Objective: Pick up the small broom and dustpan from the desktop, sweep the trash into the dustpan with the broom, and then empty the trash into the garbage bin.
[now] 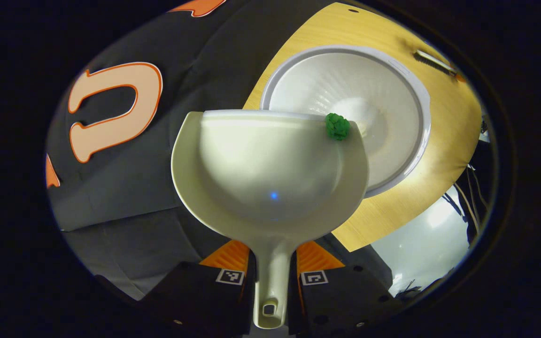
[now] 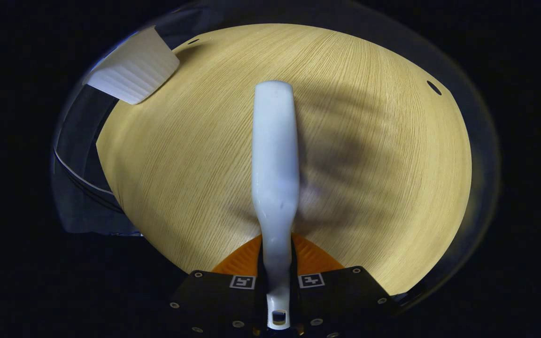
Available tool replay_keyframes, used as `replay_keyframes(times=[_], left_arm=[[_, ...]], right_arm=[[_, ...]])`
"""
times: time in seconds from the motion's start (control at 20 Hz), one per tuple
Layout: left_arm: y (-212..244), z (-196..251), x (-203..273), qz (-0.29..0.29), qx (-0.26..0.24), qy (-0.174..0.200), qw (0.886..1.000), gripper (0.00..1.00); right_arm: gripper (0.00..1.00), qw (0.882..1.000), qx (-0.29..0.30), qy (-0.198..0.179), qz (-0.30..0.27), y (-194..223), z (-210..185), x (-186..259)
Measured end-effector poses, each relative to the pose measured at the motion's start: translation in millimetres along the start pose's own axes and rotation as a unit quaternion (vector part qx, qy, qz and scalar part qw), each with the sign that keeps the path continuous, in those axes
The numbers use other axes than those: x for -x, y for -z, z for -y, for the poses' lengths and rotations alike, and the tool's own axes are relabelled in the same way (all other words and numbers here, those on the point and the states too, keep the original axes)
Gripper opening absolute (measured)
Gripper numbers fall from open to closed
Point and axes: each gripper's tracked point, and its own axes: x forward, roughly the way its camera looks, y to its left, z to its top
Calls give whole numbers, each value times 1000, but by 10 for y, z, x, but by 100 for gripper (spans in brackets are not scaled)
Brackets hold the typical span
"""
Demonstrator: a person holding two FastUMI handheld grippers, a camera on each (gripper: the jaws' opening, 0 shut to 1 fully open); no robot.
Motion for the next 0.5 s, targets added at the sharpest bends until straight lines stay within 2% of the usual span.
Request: replay_keyframes(times=[0.1, 0.15, 0.25, 0.35, 0.5], left_arm=[[-28, -128, 2, -2, -30, -28, 999, 29], [-37, -107, -34, 0, -22, -18, 1000, 30], [-70, 206, -38, 11, 41, 55, 998, 29], [-148, 455, -37, 32, 106, 113, 987, 29], [-314, 550, 17, 79, 167, 115, 976, 30]], right_arm=[[18, 1000, -2, 0, 0, -2, 1, -2], [18, 1000, -4, 1, 1, -14, 3, 2], [18, 1000, -8, 0, 1, -21, 4, -5], [18, 1000, -13, -1, 2, -37, -2, -2], [18, 1000, -25, -1, 3, -37, -15, 4]])
